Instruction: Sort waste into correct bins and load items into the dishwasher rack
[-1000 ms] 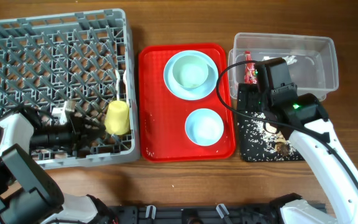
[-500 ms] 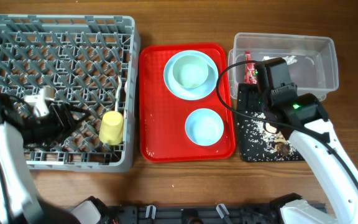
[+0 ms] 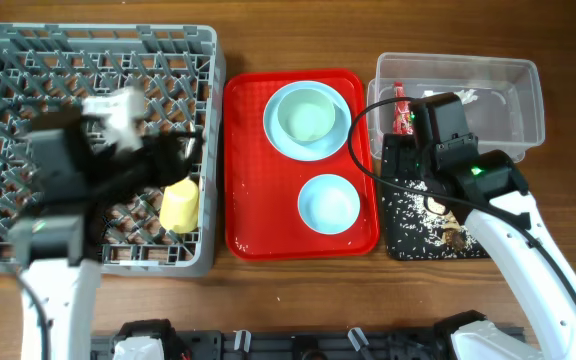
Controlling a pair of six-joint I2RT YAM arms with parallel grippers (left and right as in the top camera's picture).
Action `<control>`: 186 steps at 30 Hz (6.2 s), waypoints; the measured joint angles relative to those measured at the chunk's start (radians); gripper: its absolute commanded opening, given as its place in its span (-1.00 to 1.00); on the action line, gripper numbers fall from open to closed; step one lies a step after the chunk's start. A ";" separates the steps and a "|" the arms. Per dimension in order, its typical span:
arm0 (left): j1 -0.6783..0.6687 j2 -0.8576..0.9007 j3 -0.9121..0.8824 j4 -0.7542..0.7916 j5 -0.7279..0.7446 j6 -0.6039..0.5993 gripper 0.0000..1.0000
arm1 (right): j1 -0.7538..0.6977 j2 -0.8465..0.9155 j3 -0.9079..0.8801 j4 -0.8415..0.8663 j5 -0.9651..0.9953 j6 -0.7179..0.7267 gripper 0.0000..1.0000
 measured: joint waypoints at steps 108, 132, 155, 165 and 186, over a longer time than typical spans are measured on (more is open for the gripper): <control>-0.626 0.369 0.073 -0.021 -0.608 -0.211 0.20 | 0.000 0.000 0.000 0.000 0.000 0.000 1.00; -0.786 0.707 0.073 0.017 -0.648 -0.219 -0.54 | 0.000 0.000 0.000 0.000 0.000 0.000 1.00; -0.193 0.411 0.268 -0.158 -0.021 0.055 -0.92 | 0.000 0.000 0.000 0.000 0.000 0.000 0.99; 0.313 0.616 0.266 -0.412 0.632 0.430 -0.92 | 0.000 0.000 0.000 0.000 0.000 0.000 0.99; 0.492 0.770 0.268 -0.544 0.420 0.544 1.00 | 0.000 0.000 0.000 0.000 0.000 0.000 0.99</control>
